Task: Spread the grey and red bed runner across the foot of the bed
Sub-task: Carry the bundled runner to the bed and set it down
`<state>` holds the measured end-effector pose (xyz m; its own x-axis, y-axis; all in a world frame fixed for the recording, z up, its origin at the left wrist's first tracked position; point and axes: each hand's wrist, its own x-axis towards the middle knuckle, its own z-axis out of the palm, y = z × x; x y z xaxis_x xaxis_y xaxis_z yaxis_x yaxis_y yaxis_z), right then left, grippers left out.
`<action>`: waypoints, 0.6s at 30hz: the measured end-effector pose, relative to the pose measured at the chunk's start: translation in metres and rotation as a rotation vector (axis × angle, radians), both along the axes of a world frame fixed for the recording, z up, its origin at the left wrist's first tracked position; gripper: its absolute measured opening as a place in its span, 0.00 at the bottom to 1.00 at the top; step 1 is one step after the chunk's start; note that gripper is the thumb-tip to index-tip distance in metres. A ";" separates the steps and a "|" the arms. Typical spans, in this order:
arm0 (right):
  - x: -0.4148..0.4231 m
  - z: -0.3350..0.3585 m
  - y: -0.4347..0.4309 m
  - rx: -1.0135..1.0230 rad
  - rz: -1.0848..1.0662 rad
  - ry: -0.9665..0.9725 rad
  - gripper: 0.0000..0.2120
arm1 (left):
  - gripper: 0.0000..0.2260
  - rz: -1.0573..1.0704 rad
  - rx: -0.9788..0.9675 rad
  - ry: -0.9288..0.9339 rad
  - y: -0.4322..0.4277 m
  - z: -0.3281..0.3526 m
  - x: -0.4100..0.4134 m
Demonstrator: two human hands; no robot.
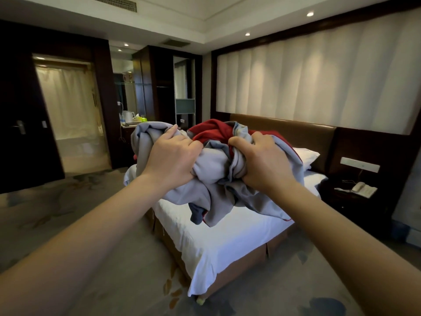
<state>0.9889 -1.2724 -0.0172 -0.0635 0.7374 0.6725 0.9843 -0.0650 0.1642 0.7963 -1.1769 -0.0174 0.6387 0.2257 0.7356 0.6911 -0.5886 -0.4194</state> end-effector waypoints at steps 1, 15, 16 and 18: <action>0.005 0.001 0.012 0.005 0.010 -0.001 0.30 | 0.07 0.007 0.001 -0.007 0.009 0.001 0.003; 0.040 0.006 0.161 0.034 0.171 0.020 0.26 | 0.08 0.155 -0.011 0.001 0.130 0.009 0.027; 0.040 0.005 0.170 0.040 0.178 0.016 0.26 | 0.08 0.169 -0.011 0.004 0.138 0.007 0.026; 0.038 0.002 0.187 0.046 0.192 0.012 0.26 | 0.07 0.183 -0.011 0.001 0.153 0.005 0.023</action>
<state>1.0273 -1.0851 -0.0149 -0.1917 0.6810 0.7067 0.9812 0.1167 0.1537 0.8195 -1.0240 -0.0126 0.5866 0.3466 0.7320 0.7869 -0.4576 -0.4139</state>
